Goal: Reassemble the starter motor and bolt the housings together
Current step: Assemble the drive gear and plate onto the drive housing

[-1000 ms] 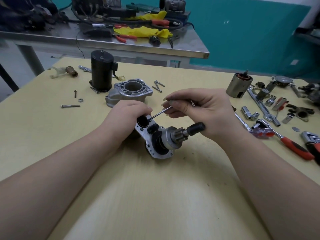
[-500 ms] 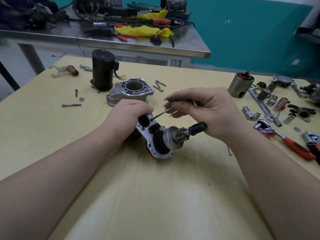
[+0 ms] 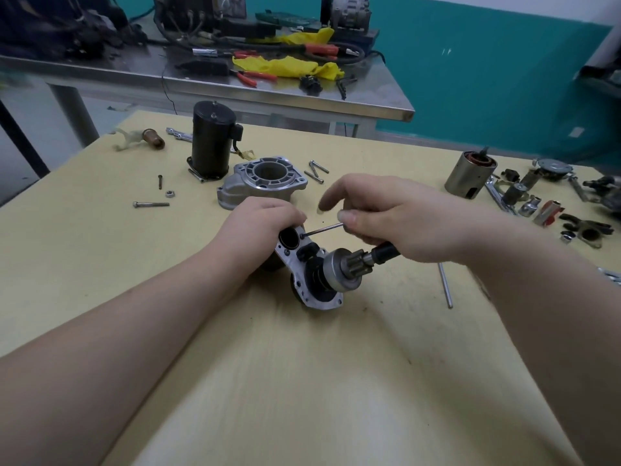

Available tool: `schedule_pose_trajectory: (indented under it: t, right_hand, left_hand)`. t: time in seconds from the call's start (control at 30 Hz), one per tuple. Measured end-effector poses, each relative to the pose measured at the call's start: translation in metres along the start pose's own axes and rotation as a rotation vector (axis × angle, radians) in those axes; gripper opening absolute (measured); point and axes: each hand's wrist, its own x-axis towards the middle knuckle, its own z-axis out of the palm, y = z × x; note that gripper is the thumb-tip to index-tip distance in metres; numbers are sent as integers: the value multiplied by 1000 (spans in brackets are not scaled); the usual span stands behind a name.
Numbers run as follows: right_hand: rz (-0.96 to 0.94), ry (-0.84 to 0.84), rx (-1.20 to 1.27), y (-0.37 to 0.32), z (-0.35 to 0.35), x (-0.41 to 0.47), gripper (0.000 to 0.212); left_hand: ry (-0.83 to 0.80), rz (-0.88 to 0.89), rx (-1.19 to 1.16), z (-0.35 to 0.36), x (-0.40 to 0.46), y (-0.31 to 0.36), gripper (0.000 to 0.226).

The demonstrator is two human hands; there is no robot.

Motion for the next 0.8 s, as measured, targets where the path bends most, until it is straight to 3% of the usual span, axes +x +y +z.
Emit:
schedule_pose_trajectory:
  t: [0.1,0.23,0.5,0.67,0.8]
  right_hand:
    - [56,-60,-100,-10,-5,9,21]
    - [176,-71,44,-17,-8,20,27]
    - [255,24,22,-34,-4,33,27]
    - [393,10,293,-33,-3,32,21]
    - [316,31,318,-35,-2,22,3]
  left_hand:
    - [-58,-3,3,-3,0,-2,30]
    - [-107,50,70,-8,1,-7,26]
    - [-214,186,26,-14,-1,-8,22]
    - [-315,280,18,-22,-2,-12,19]
    - [-285,277,-16,-18,2,-12,11]
